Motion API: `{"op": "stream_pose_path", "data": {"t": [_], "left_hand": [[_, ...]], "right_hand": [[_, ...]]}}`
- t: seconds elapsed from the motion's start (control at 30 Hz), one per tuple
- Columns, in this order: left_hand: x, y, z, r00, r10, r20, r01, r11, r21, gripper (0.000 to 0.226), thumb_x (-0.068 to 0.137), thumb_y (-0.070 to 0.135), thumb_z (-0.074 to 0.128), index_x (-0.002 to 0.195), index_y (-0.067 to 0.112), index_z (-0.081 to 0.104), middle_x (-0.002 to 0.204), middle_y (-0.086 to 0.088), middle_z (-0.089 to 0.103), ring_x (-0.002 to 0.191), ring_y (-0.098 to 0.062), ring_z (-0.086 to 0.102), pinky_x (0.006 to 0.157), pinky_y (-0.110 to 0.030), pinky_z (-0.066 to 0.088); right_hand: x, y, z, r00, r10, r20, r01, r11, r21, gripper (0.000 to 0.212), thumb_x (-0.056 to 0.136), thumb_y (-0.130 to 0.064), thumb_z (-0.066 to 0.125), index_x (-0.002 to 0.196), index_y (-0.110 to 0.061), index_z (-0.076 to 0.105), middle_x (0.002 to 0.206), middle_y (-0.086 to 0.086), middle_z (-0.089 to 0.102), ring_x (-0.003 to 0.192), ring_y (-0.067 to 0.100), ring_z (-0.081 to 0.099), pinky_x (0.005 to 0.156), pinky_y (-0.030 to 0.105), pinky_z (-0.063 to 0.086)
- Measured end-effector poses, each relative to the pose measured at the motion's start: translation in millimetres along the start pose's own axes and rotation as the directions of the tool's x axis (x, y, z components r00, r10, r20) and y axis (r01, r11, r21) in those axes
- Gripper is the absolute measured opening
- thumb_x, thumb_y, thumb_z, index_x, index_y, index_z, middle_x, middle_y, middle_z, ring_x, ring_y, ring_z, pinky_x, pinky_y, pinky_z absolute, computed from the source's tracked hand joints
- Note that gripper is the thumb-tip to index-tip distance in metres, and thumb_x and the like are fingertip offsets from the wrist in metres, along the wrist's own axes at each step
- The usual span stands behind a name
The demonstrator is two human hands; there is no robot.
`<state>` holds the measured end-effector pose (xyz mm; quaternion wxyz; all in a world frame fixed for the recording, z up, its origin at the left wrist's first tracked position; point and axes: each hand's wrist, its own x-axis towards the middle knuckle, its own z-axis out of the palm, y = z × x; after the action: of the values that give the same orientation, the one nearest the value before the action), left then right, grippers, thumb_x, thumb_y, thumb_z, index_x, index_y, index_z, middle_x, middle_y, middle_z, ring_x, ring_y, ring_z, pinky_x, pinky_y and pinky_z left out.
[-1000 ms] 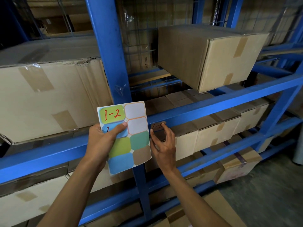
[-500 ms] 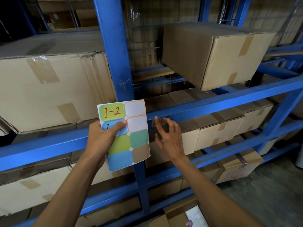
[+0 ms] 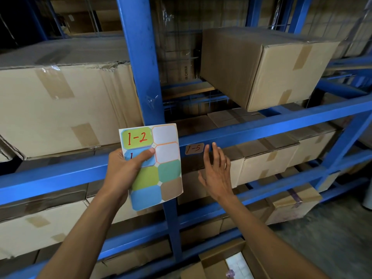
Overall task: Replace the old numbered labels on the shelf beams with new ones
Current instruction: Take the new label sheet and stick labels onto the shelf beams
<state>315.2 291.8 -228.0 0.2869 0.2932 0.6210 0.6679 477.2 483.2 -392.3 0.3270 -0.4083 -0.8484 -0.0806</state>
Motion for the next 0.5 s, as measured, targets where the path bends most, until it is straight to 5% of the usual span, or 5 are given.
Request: {"op": "stream_pose_path", "data": {"t": [0.17,0.3,0.37,0.5], "left_hand": [[-2.0,-3.8,-4.8,0.999,-0.043,0.027,0.044,0.999,-0.029,0.022,0.081,0.015,0.075,0.104,0.016,0.072,0.092,-0.001,0.08,0.075,-0.016,0.076,0.06,-0.028,0.062],[-3.1,-7.0,-13.2,0.992,-0.062,0.105,0.065,0.998,-0.024,0.02,0.086,0.018,0.071,0.106,0.018,0.073,0.096,-0.002,0.08,0.082,-0.019,0.076,0.065,-0.032,0.061],[-3.1,-7.4,-24.4,0.991,-0.062,0.121,0.065,0.998,-0.016,0.018,0.087,0.021,0.069,0.104,0.018,0.073,0.097,-0.003,0.079,0.084,-0.02,0.076,0.071,-0.035,0.06],[-3.1,-5.6,-51.4,0.989,-0.057,0.136,0.056,0.998,0.009,0.022,0.088,0.023,0.068,0.107,0.014,0.072,0.1,-0.006,0.079,0.086,-0.022,0.075,0.072,-0.036,0.06]], "right_hand": [[4.8,-24.6,-29.4,0.984,0.096,-0.154,-0.041,0.944,0.328,0.069,0.093,-0.025,0.055,0.153,-0.019,0.022,0.145,0.01,0.034,0.128,0.023,0.035,0.105,0.044,0.039],[17.8,-51.8,-72.5,0.975,0.221,-0.023,-0.111,0.572,0.812,0.039,0.1,-0.016,0.051,0.138,-0.023,0.047,0.112,-0.001,0.061,0.103,0.014,0.058,0.092,0.039,0.051],[24.0,-68.8,-92.5,0.967,0.252,0.031,-0.137,0.412,0.901,0.028,0.1,-0.018,0.052,0.128,-0.022,0.055,0.097,0.004,0.067,0.093,0.019,0.064,0.084,0.043,0.055],[30.3,-107.1,-124.0,0.975,0.22,0.015,-0.093,0.351,0.932,0.018,0.095,-0.02,0.061,0.112,-0.023,0.062,0.086,-0.01,0.064,0.082,0.01,0.061,0.074,0.034,0.052]]}}
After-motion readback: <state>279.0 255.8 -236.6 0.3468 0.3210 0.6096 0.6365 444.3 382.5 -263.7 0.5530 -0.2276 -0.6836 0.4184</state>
